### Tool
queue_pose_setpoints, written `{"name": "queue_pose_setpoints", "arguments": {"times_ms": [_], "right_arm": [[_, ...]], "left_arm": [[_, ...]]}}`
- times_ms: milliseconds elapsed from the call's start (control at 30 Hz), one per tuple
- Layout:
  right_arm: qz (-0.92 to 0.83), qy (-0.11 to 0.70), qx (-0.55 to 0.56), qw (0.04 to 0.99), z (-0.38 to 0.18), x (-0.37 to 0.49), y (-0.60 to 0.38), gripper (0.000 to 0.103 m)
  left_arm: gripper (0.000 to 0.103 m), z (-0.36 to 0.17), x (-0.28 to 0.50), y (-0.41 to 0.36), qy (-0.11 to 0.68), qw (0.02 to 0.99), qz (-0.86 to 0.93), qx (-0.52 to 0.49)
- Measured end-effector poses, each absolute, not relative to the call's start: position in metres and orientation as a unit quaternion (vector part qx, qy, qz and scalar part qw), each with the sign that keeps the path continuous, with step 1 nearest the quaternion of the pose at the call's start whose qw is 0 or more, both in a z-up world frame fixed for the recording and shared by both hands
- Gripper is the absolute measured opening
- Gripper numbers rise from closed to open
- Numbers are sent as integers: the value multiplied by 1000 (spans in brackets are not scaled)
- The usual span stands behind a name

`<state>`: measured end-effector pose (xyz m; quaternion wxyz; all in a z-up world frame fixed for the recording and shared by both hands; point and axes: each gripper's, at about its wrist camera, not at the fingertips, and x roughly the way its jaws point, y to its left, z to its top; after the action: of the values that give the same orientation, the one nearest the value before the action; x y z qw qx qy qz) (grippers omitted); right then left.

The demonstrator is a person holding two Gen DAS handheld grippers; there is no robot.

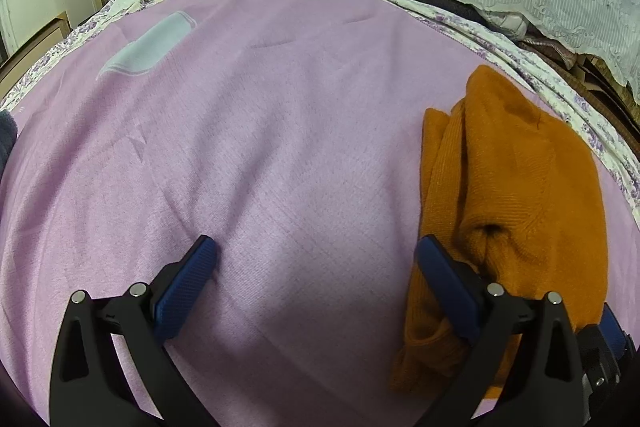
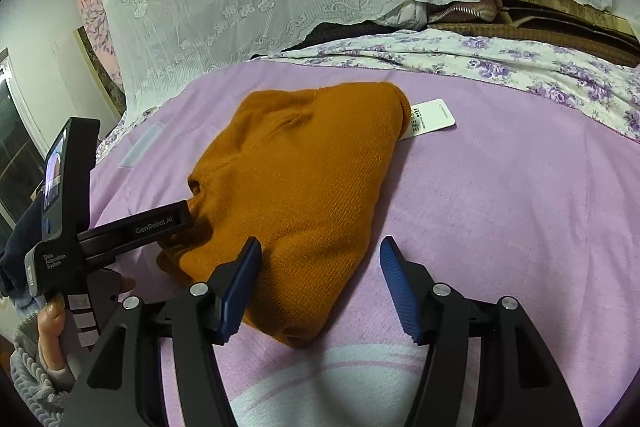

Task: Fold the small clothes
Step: 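Push the bundle's side edge inward with the left gripper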

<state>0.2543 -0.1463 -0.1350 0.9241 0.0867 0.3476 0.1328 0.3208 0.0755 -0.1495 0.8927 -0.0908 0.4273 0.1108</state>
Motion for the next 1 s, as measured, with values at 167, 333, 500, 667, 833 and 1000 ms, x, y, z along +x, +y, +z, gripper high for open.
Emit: {"name": "queue_pose_setpoints", "arguments": {"times_ms": [167, 333, 500, 667, 833, 1000], "right_arm": [[133, 344, 103, 924, -134, 256, -153, 64], [125, 330, 116, 929, -130, 252, -158, 64], [133, 341, 75, 928, -129, 251, -143, 64], [133, 383, 82, 911, -143, 261, -144, 67], [130, 329, 96, 930, -110, 258, -154, 55], [133, 302, 106, 938, -80, 294, -157, 27]], "left_arm": [[98, -137, 313, 79, 402, 904, 73, -127], [98, -126, 306, 81, 373, 914, 40, -152], [99, -126, 308, 69, 372, 918, 31, -134], [99, -147, 321, 60, 419, 901, 50, -96], [98, -123, 308, 68, 375, 917, 31, -132], [98, -101, 319, 56, 348, 927, -1, -139]]}}
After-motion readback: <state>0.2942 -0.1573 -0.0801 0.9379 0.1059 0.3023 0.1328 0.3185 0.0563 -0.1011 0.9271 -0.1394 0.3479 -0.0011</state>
